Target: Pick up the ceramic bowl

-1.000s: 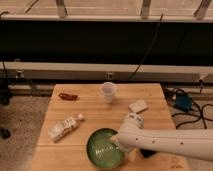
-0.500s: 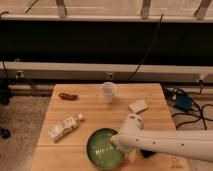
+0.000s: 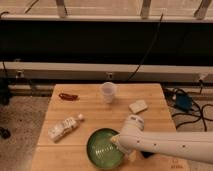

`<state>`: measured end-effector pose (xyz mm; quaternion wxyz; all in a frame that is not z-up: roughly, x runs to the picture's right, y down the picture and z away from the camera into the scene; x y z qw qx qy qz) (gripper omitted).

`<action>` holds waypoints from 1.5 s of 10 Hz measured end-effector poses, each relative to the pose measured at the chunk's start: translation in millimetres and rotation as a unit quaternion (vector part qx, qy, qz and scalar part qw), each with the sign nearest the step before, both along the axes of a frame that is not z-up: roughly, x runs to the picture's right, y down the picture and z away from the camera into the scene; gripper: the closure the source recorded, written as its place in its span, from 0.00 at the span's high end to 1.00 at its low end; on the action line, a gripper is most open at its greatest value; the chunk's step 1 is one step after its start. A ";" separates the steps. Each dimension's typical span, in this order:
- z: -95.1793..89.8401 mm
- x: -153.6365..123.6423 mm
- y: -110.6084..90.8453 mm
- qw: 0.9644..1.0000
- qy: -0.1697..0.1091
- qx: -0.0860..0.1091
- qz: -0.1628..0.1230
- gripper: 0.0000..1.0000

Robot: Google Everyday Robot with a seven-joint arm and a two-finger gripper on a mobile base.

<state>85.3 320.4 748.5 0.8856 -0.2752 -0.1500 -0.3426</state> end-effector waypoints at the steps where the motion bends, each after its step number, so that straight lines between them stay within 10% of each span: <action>1: 0.0 0.1 0.0 1.000 0.000 0.001 0.000 0.80; 10: -0.2 -1.7 2.9 1.000 -0.009 0.010 0.003 0.55; 15: -9.5 -5.4 -13.1 1.000 -0.017 0.019 -0.007 0.11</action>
